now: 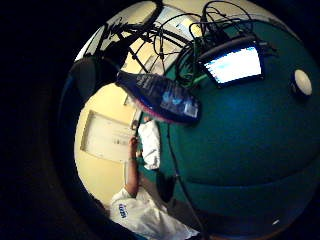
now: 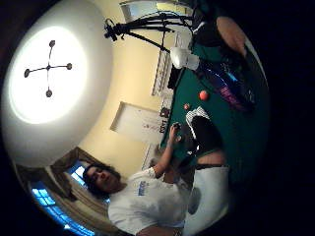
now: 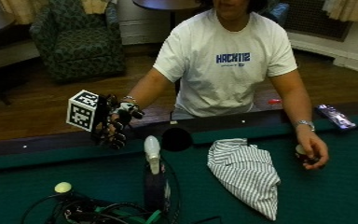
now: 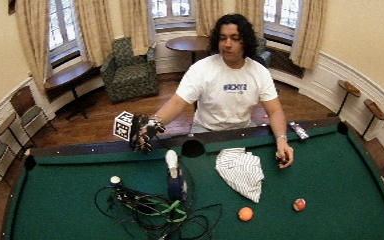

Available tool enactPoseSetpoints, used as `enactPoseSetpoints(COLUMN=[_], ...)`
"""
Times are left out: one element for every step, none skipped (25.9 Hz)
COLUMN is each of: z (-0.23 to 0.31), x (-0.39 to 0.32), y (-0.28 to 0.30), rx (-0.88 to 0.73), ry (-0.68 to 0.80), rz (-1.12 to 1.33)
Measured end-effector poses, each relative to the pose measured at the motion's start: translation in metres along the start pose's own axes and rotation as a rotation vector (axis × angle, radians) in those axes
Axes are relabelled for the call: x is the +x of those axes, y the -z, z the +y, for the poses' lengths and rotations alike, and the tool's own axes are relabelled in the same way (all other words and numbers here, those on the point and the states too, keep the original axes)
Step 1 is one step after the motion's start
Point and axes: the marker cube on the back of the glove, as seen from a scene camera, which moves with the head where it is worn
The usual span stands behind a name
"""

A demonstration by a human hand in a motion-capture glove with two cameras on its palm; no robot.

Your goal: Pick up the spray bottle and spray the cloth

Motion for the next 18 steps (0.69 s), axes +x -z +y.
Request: enactPoseSetpoints(z=[-0.003, -0.006, -0.009, -0.012, -0.015, -0.017, -0.020, -0.022, -0.025, -0.027, -0.029, -0.032, -0.034, -0.037, -0.040, -0.042, -0.045, -0.046], x=[0.000, 0.000, 0.000, 0.001, 0.001, 0.002, 0.003, 0.004, 0.004, 0.005, 0.005, 0.005, 0.005, 0.005, 0.004, 0.003, 0.002, 0.002], y=[-0.003, -0.007, -0.010, -0.013, -0.016, -0.019, -0.022, -0.025, -0.028, -0.030, -0.032, -0.034, -0.036, -0.038, -0.040, -0.042, -0.044, -0.045], rx=[-0.003, -0.006, -0.009, -0.014, -0.019, -0.024, -0.027, -0.028, -0.029, -0.028, -0.025, -0.022, -0.019, -0.015, -0.011, -0.008, -0.005, 0.000], ry=[-0.004, -0.007, -0.010, -0.012, -0.012, -0.011, -0.009, -0.008, -0.009, -0.010, -0.012, -0.013, -0.013, -0.012, -0.012, -0.014, -0.016, -0.019], rz=[0.003, 0.006, 0.009, 0.011, 0.011, 0.011, 0.009, 0.007, 0.004, 0.003, 0.002, 0.002, 0.000, -0.002, -0.006, -0.010, -0.015, -0.021])
